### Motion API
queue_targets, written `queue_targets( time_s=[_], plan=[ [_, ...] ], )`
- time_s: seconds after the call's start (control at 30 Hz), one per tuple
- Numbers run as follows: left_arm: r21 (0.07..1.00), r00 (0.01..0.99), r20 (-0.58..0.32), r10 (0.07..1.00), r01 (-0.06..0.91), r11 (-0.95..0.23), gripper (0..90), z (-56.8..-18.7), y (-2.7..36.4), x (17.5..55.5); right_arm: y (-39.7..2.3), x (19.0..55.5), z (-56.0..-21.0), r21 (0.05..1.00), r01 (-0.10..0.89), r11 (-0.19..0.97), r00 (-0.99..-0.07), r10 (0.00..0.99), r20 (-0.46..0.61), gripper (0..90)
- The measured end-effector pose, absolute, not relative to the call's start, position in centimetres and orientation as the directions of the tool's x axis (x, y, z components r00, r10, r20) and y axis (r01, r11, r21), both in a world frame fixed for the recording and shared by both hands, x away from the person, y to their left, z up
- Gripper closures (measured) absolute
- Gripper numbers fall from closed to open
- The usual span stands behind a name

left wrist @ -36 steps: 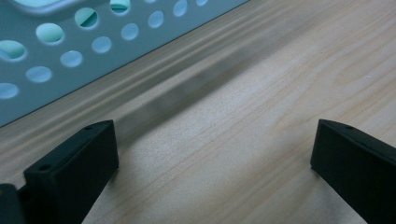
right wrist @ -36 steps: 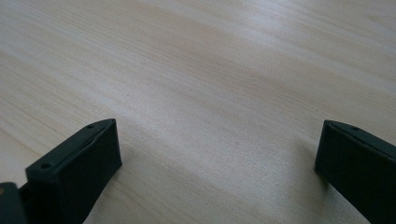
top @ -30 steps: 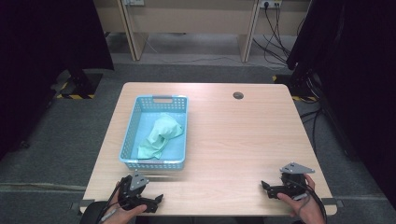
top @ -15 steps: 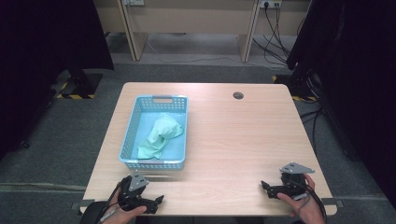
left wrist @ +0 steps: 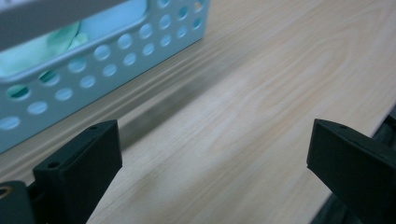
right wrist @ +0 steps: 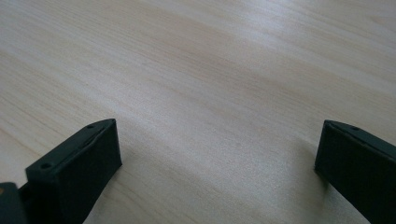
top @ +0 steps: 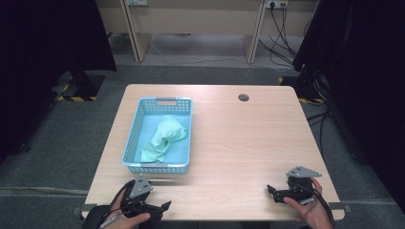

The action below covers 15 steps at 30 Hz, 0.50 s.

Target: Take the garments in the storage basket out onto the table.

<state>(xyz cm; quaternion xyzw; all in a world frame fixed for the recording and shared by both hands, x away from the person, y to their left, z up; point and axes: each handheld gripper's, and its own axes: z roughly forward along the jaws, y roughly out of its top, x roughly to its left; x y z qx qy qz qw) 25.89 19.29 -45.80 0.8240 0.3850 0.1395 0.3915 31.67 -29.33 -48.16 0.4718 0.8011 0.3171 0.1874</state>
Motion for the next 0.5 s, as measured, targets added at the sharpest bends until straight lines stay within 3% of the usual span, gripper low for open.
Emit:
queue_targets(
  time_s=[0.5],
  plan=[
    [0.824,0.686,-0.061,0.725,0.444,-0.351,2.8,-41.1,19.2,26.4,-29.3,31.7,-48.2,0.685,0.637,0.354,-0.485,0.875,-0.001,0.4]
  ],
)
